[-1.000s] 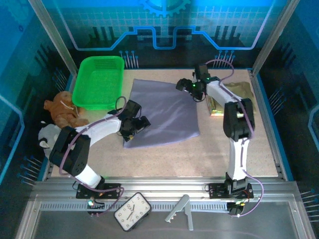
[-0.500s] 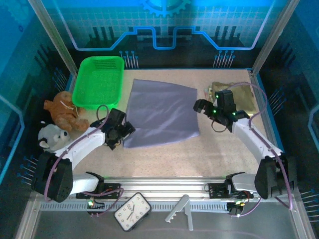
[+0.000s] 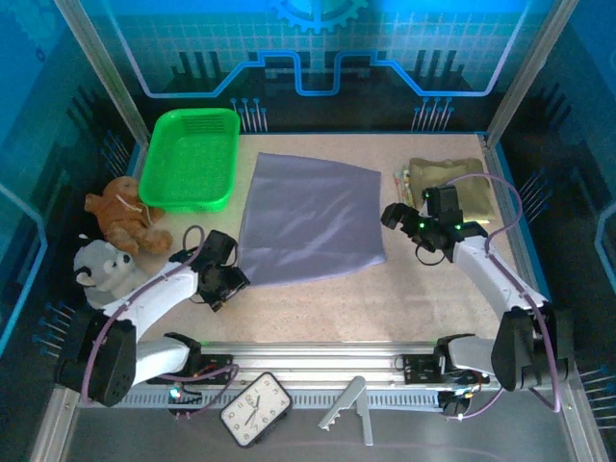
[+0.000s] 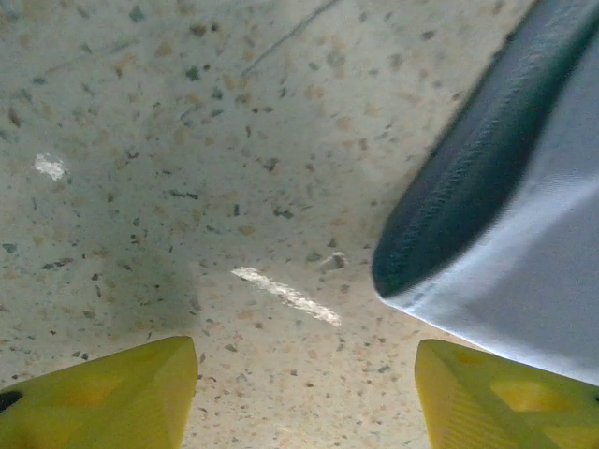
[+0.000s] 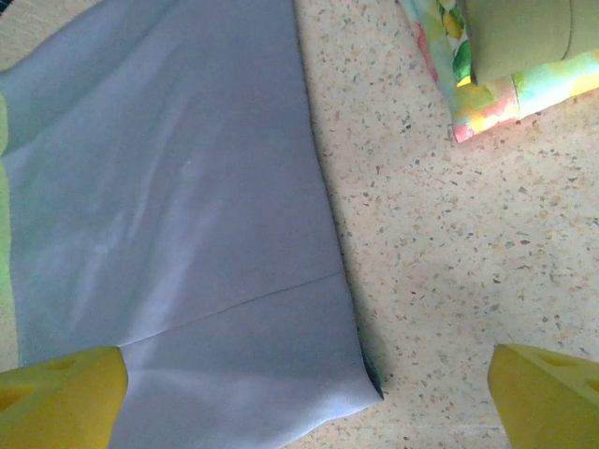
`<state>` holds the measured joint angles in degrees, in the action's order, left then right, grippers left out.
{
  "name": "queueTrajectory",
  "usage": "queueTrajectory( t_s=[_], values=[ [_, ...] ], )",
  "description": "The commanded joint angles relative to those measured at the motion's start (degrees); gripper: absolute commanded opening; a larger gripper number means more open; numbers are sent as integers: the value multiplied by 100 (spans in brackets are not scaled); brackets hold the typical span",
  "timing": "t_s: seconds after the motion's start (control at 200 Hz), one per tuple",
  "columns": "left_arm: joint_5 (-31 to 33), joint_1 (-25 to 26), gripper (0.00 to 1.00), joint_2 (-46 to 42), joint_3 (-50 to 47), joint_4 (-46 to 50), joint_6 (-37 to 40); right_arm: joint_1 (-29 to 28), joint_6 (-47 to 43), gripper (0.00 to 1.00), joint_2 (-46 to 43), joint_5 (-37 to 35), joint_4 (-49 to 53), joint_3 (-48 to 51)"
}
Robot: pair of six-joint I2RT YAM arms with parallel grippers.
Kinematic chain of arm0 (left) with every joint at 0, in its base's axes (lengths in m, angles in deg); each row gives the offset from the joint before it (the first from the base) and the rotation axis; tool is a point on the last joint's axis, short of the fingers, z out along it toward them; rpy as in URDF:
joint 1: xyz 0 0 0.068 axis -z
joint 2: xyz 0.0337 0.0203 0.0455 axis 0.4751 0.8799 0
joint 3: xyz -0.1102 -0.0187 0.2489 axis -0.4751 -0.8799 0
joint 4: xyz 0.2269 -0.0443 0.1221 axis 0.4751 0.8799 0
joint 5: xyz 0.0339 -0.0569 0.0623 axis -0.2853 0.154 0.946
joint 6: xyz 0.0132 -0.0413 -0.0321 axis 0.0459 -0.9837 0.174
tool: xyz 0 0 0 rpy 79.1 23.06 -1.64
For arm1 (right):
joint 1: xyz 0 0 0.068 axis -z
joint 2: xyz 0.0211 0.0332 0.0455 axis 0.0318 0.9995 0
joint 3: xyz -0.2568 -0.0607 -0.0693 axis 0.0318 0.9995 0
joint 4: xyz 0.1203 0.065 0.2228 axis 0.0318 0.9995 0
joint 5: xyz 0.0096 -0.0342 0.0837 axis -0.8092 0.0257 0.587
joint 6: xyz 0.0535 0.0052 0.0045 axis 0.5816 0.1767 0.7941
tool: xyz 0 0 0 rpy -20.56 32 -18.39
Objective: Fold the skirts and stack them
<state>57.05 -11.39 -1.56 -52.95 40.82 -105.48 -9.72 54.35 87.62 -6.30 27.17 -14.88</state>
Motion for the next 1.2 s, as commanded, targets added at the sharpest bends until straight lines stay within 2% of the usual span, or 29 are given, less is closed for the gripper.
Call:
queueTrajectory(
  t_s=[0.0, 0.195, 0.43, 0.565, 0.68, 0.73, 0.785, 0.97, 1.195],
  values=[
    [-234, -18, 64, 165, 17, -375, 170, 56, 61, 100, 113, 145, -51, -207],
    [-500, -18, 58, 663, 386, -923, 388, 61, 149, 100, 133, 165, -139, -117],
    [-440, -18, 38, 1044, 530, -864, 500, 59, 44, 100, 107, 179, -137, 54],
    [-272, -18, 21, 951, 520, -716, 399, 45, -228, 95, 413, 468, 25, 236],
    [-260, -18, 10, 787, 527, -652, 319, 45, -355, 74, 906, 964, 10, 456],
    [-218, -18, 7, 712, 516, -633, 289, 46, -255, 64, 1061, 1105, -112, 573],
    [-188, -18, 5, 657, 489, -615, 283, 38, -154, 57, 1197, 1212, -273, 671],
    [-203, -18, 0, 707, 460, -642, 275, 25, 7, 47, 1572, 1487, -581, 657],
    [-267, -20, 0, 874, 486, -698, 272, -62, 46, 44, 1820, 1597, -672, 638]
  ],
)
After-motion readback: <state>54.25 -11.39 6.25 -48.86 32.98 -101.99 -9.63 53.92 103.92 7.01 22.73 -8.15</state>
